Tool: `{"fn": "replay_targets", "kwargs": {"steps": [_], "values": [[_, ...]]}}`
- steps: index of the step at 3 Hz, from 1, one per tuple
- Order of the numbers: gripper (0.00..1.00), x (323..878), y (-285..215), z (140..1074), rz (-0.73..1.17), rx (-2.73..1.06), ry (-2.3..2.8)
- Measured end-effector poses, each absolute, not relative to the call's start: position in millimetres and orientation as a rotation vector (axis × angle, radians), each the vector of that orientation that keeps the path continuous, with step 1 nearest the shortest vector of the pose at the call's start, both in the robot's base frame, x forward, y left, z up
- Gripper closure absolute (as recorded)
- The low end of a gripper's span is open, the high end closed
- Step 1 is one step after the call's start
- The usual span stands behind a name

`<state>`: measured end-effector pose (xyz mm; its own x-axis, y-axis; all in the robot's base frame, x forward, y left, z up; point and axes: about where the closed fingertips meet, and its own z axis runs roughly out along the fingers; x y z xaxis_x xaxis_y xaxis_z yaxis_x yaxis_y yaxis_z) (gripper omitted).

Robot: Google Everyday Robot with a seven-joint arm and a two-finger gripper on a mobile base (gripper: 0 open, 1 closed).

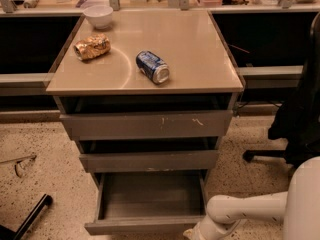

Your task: Close bottom drawer

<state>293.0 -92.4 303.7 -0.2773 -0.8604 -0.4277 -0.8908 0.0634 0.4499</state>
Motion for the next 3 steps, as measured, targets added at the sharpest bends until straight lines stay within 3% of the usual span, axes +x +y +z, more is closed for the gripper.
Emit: {"fn": "replay_targets", "kwargs": {"steps": [2,3], "values": [[0.00,295.8,-91.4,289.4,1.041,-1.843,2.243],[0.00,310.0,-83.8,238.5,1.117,-1.785,2.147]]}}
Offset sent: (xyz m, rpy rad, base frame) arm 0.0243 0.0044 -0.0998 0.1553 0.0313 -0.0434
